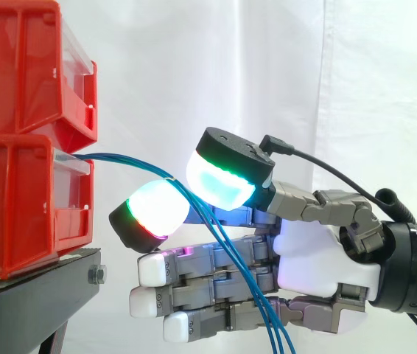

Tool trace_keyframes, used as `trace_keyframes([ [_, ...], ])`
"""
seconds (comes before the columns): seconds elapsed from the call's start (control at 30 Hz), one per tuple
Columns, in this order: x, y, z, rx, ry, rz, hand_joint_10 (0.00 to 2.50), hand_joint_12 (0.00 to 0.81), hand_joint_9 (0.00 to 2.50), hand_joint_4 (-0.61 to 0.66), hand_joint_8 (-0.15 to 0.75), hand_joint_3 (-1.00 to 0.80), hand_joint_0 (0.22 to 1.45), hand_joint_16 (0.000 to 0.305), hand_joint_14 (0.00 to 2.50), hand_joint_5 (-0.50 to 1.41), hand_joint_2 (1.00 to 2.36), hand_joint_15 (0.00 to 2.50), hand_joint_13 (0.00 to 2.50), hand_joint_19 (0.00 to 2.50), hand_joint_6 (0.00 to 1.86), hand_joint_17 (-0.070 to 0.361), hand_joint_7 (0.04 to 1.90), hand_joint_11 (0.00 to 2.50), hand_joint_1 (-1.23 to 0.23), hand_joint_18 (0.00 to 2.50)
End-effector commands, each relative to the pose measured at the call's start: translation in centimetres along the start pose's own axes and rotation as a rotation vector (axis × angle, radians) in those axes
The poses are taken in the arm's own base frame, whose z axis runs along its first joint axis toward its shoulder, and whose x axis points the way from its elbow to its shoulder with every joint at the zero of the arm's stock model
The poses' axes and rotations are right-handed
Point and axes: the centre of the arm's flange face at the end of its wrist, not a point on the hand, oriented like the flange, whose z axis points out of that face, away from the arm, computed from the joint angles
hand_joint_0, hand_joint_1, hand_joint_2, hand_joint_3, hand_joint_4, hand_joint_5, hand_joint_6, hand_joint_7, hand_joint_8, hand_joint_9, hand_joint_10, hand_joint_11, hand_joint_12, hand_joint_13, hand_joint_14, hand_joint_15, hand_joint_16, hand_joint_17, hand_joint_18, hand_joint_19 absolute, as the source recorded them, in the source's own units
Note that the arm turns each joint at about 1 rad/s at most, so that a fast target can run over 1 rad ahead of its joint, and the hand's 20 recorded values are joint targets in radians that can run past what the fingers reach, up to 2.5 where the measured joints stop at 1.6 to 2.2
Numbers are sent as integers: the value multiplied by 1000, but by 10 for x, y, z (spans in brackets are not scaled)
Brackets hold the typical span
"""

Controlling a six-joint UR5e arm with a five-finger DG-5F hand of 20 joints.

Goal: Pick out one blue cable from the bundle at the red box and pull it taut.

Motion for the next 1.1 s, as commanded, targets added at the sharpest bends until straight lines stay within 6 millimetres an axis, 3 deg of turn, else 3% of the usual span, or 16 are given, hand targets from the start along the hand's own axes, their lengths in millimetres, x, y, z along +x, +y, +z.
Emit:
trace_keyframes([
  [0.0,0,-1,0,1,0,0,19,292,721,11,251,-301,581,39,17,-141,1016,409,628,575,755,87,846,522,-633,502],
  [0.17,1,0,0,0,1,-1,22,300,795,48,274,-386,562,39,15,-145,1010,413,651,569,834,89,745,574,-623,519],
  [0.43,1,-1,0,1,1,0,25,309,853,72,284,-460,535,41,17,-133,1003,426,686,572,860,92,734,621,-614,571],
  [0.67,1,-1,-1,5,2,1,25,318,961,84,299,-500,528,42,16,-117,1000,442,784,572,871,94,764,667,-693,691],
  [1.07,2,-2,-2,15,4,-3,26,309,1140,1,310,-265,589,41,19,-87,1019,465,893,595,898,91,833,729,-759,812],
])
